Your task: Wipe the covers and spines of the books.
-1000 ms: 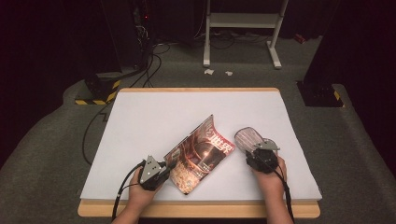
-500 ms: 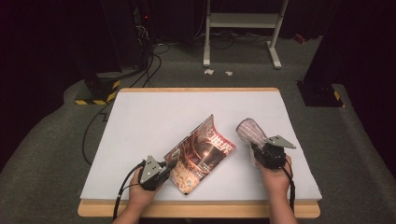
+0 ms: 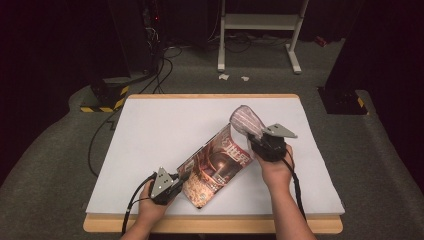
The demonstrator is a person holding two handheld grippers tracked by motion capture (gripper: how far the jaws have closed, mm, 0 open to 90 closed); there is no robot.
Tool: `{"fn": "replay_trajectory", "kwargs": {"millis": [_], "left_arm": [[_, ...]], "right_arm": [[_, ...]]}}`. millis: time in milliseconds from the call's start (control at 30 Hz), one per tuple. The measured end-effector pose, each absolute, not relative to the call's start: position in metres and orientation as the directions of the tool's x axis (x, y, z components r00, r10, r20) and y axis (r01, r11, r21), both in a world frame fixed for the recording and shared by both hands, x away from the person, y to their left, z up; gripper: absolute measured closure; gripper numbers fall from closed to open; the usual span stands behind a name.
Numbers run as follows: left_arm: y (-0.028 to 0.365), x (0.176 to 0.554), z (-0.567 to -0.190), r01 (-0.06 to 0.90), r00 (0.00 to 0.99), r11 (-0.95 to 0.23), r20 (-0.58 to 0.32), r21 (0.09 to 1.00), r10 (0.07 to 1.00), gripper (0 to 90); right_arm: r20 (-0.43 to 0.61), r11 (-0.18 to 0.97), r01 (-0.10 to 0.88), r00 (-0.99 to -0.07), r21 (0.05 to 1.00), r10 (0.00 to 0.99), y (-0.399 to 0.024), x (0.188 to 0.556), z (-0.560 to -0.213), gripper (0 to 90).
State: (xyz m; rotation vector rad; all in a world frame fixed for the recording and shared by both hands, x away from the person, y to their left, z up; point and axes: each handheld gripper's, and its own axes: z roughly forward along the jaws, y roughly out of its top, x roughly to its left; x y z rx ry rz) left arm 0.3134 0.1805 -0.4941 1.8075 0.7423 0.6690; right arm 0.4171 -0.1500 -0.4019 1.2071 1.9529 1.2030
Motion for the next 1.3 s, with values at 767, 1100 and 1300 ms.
{"fn": "replay_trajectory", "kwargs": {"millis": [767, 1100, 1300], "left_arm": [[0.177, 0.313, -0.495, 0.151, 0.654, -0.322, 0.150, 0.935, 0.742, 83.3], [0.178, 0.315, -0.496, 0.168, 0.651, -0.306, 0.128, 0.937, 0.748, 83.2], [0.178, 0.315, -0.496, 0.167, 0.648, -0.303, 0.128, 0.938, 0.751, 83.2]], "right_arm": [[-0.080, 0.401, 0.402, -0.616, 0.823, 0.784, -0.062, 0.434, -0.424, 70.2], [-0.091, 0.452, 0.310, -0.735, 0.837, 0.672, -0.028, 0.387, -0.416, 70.0], [-0.096, 0.467, 0.257, -0.788, 0.846, 0.608, -0.013, 0.359, -0.411, 69.8]]}}
